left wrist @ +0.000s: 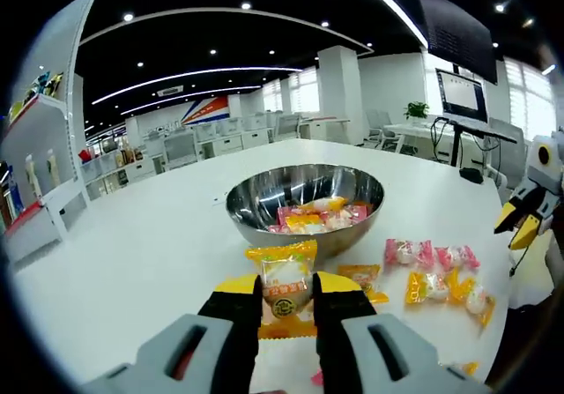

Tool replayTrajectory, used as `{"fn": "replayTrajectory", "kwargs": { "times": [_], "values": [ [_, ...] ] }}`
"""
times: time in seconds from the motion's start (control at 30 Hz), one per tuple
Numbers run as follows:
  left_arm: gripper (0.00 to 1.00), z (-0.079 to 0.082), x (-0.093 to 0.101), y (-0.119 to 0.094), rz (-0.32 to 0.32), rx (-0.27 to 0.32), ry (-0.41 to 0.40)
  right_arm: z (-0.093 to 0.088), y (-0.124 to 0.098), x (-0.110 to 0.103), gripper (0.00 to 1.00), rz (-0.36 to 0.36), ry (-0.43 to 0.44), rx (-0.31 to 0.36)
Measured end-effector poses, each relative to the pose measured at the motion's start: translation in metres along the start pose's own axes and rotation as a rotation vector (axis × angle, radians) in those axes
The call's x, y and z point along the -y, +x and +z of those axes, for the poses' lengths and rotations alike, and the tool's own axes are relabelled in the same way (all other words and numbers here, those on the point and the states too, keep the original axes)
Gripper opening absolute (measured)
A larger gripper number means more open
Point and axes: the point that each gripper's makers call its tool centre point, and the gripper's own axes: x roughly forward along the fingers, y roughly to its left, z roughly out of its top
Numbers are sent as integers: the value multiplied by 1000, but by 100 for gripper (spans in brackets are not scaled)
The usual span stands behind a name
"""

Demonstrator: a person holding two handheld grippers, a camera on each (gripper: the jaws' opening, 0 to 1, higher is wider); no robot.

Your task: Pick up the marshmallows scattered on the table and place them into the bowl on the table

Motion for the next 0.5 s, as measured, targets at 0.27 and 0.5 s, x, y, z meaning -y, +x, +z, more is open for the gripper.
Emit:
{"fn": "replayTrajectory", "kwargs": {
  "times": [0.27, 0.5],
  "values": [
    [24, 42, -1, 5, -15, 46, 42, -1, -2, 0, 18, -2, 5, 2],
    [24, 64, -8, 26, -33, 59, 18, -3, -4, 2, 18, -8, 12, 5]
  ]
}}
